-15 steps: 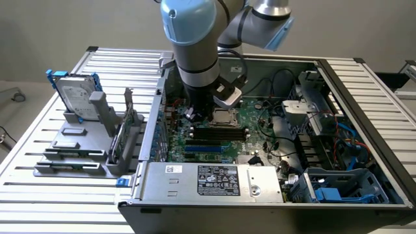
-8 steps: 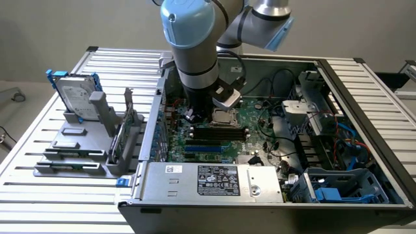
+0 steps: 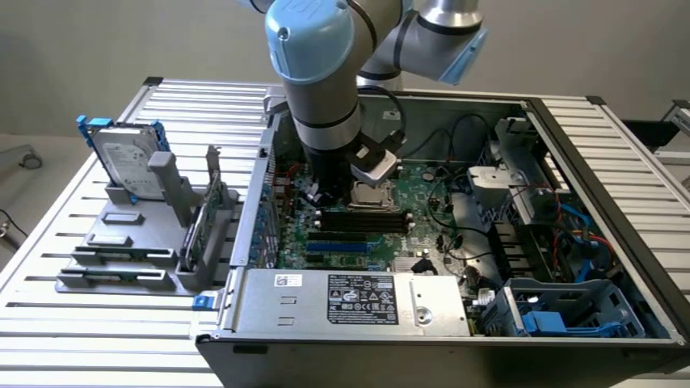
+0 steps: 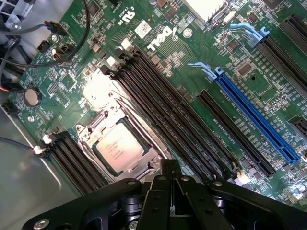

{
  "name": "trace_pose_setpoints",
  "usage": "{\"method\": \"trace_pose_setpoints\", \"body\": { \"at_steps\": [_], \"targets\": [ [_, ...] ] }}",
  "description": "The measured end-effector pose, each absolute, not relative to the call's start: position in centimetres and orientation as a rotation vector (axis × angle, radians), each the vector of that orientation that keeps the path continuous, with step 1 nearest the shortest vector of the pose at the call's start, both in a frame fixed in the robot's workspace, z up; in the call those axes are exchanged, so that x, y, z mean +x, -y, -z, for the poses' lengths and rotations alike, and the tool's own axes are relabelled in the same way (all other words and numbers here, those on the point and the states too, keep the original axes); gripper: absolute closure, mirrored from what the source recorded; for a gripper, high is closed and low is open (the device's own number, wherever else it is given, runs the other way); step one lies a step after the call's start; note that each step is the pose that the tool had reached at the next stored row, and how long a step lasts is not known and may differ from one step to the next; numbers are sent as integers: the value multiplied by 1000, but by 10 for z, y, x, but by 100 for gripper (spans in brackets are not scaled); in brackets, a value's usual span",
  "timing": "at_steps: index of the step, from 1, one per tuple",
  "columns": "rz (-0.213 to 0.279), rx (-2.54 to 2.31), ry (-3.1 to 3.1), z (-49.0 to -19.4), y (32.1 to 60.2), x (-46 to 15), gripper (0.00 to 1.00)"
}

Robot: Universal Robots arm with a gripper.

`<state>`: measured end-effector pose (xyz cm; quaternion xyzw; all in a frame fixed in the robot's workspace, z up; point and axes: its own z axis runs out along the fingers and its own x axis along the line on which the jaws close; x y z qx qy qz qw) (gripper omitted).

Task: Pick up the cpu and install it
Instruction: 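Install the first cpu locking lever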

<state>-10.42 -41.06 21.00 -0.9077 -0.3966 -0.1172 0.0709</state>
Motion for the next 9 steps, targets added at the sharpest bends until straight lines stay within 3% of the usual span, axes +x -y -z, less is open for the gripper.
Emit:
{"method": "trace_pose_setpoints", "body": {
  "at_steps": [9],
  "targets": [
    [351, -2733, 1195, -206, 410, -107, 89]
  ]
}}
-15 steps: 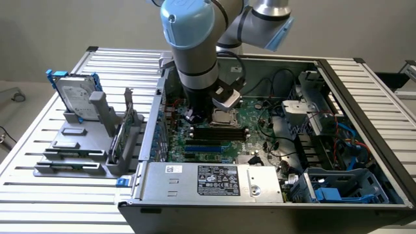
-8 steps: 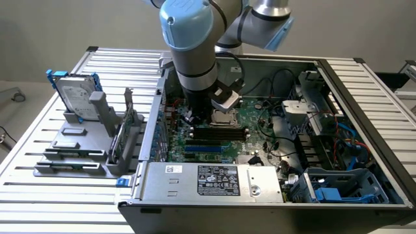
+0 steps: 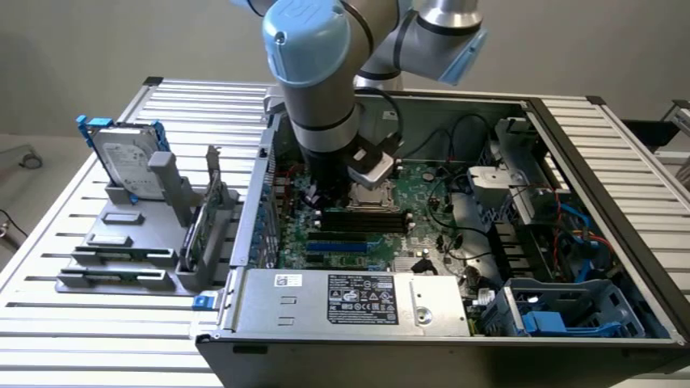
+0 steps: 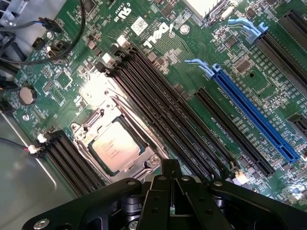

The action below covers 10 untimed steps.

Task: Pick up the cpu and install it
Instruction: 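Install the first cpu locking lever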

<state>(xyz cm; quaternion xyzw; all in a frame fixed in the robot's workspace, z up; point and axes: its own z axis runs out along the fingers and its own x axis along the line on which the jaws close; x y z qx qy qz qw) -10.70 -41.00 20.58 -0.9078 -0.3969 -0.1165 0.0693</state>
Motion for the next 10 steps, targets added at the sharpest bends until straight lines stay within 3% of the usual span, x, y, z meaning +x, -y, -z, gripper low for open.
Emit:
{"method": "trace_pose_setpoints", "body": {
  "at_steps": [10],
  "targets": [
    [351, -2733, 1195, -203, 408, -107, 89]
  ]
}}
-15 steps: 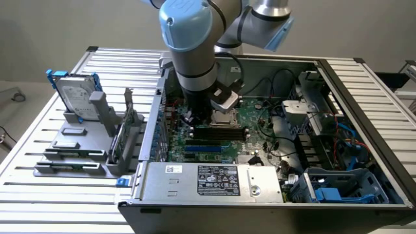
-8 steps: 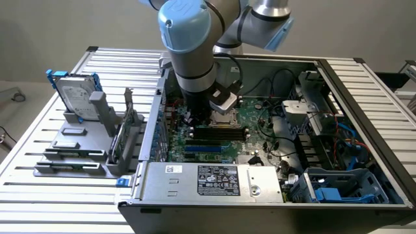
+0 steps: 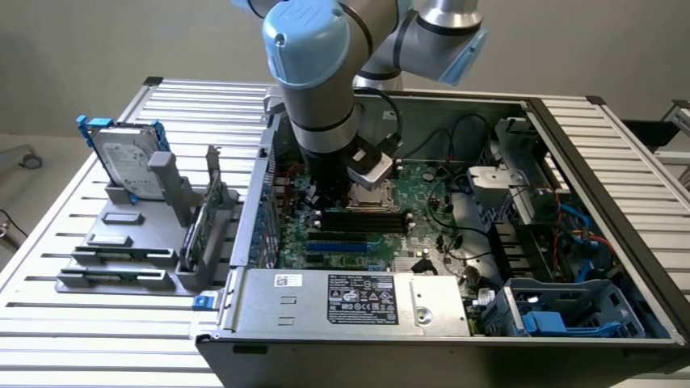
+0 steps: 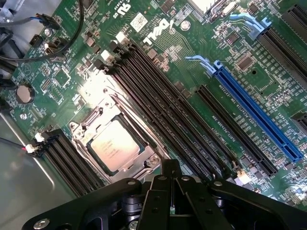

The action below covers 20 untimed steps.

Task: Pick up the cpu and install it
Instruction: 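Install the first cpu locking lever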

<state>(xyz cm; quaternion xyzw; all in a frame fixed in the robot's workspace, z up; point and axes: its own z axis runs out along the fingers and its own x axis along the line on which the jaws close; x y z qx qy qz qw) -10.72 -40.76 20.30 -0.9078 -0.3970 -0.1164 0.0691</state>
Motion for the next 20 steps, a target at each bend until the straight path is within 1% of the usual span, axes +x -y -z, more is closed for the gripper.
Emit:
{"method": "trace_pose_setpoints", "body": {
  "at_steps": [15, 20],
  "targets": [
    [350, -2733, 1195, -201, 407, -108, 89],
    [350, -2734, 1195, -210, 407, -108, 89]
  ]
}}
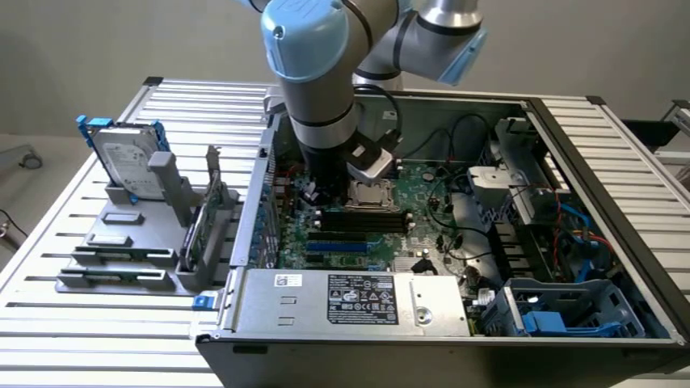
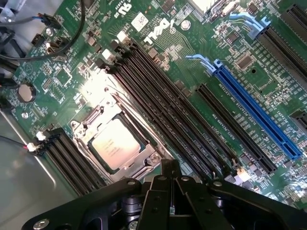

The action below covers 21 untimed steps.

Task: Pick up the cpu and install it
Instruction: 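Install the first cpu locking lever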

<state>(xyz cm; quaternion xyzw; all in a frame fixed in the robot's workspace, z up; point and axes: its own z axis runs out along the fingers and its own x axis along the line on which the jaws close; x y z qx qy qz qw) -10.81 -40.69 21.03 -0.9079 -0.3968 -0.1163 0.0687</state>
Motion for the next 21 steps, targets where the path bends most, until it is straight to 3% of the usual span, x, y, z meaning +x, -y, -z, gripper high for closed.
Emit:
{"method": "trace_pose_setpoints", "body": {
  "at_steps": [14, 21],
  "targets": [
    [350, -2750, 1173, -249, 407, -107, 89],
    [351, -2760, 1156, -251, 409, -103, 89]
  ]
}}
